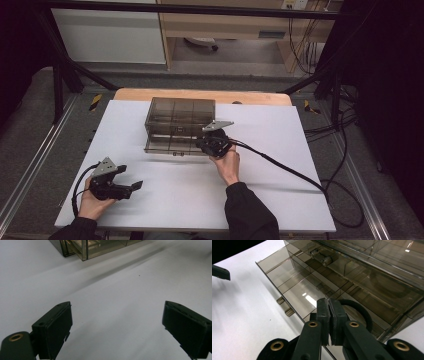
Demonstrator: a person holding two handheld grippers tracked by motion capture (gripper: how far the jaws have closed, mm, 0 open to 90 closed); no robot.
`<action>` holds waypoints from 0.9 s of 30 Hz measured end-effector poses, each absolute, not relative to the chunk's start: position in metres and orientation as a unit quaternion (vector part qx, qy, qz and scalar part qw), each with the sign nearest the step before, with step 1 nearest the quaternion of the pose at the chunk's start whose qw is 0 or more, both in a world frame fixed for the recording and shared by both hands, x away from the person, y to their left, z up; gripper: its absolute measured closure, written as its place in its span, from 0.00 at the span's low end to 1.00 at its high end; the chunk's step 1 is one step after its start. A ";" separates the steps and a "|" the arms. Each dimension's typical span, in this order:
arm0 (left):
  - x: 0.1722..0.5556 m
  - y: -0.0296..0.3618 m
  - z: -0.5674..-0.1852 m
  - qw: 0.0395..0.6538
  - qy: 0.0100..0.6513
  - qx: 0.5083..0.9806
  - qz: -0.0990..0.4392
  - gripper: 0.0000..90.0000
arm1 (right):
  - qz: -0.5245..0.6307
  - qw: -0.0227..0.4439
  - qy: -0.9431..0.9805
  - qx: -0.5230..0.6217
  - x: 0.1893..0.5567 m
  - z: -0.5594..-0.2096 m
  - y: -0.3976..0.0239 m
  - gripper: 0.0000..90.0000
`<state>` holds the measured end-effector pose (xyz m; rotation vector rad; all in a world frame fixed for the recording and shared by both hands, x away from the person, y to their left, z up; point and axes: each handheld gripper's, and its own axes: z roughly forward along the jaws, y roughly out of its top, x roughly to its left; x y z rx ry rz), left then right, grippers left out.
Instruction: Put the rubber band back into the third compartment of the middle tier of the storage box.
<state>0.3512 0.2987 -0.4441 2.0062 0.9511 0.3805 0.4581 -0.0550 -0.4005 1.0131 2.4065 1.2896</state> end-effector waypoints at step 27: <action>0.351 0.298 -0.444 0.429 0.381 0.805 0.153 0.10 | 0.445 0.121 0.819 0.342 0.459 -0.401 -0.055 0.83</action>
